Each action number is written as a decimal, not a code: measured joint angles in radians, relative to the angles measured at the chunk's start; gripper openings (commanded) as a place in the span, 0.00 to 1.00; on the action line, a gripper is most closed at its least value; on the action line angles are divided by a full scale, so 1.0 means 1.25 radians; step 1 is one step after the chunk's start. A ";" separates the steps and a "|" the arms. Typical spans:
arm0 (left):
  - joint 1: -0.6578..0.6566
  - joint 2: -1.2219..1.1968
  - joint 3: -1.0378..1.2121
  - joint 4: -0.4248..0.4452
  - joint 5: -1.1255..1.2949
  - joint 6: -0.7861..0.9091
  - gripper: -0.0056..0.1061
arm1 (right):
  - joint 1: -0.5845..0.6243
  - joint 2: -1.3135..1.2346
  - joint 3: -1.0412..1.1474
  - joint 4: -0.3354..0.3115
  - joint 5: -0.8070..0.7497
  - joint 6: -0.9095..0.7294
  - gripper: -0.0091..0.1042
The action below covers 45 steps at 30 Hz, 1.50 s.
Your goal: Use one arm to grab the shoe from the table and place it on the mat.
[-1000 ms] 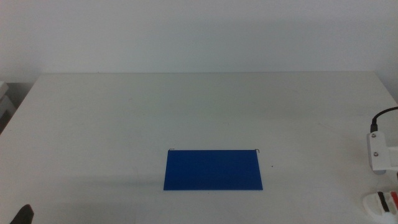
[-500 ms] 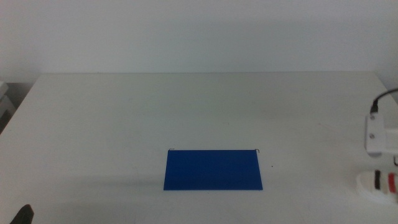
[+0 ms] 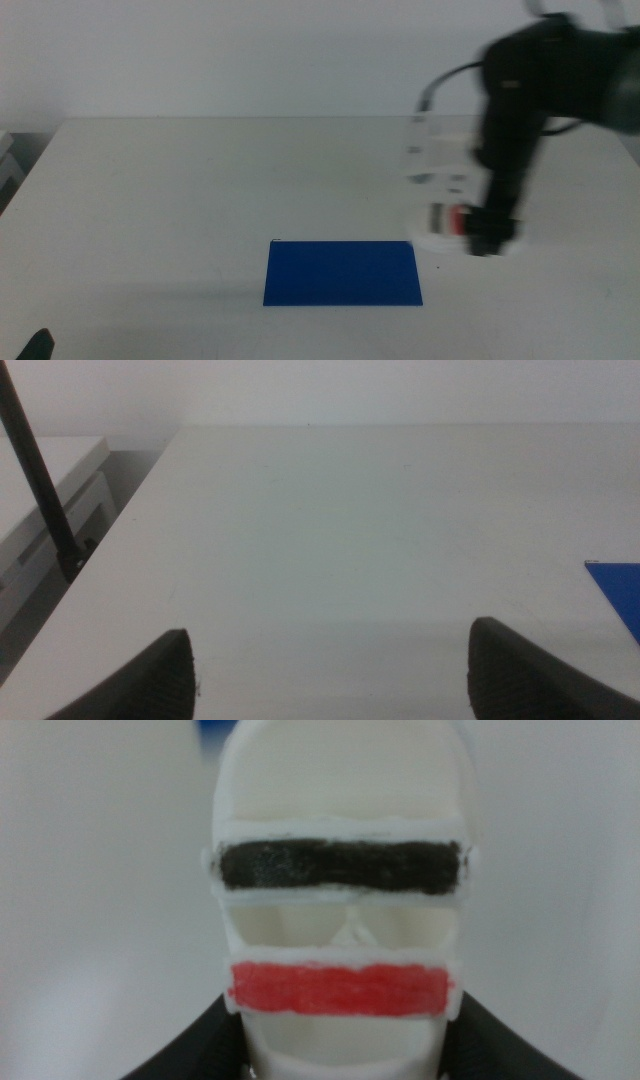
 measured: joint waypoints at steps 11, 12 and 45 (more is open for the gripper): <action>0.000 0.000 0.000 0.000 0.000 0.001 0.89 | 0.142 0.263 -0.291 0.075 0.001 0.026 0.05; 0.000 0.000 0.000 0.000 0.000 0.001 0.89 | 0.148 0.274 -0.296 0.086 0.001 0.018 0.05; 0.000 0.000 0.000 0.000 0.000 0.001 0.89 | 0.163 0.345 -0.304 0.119 0.004 0.037 0.84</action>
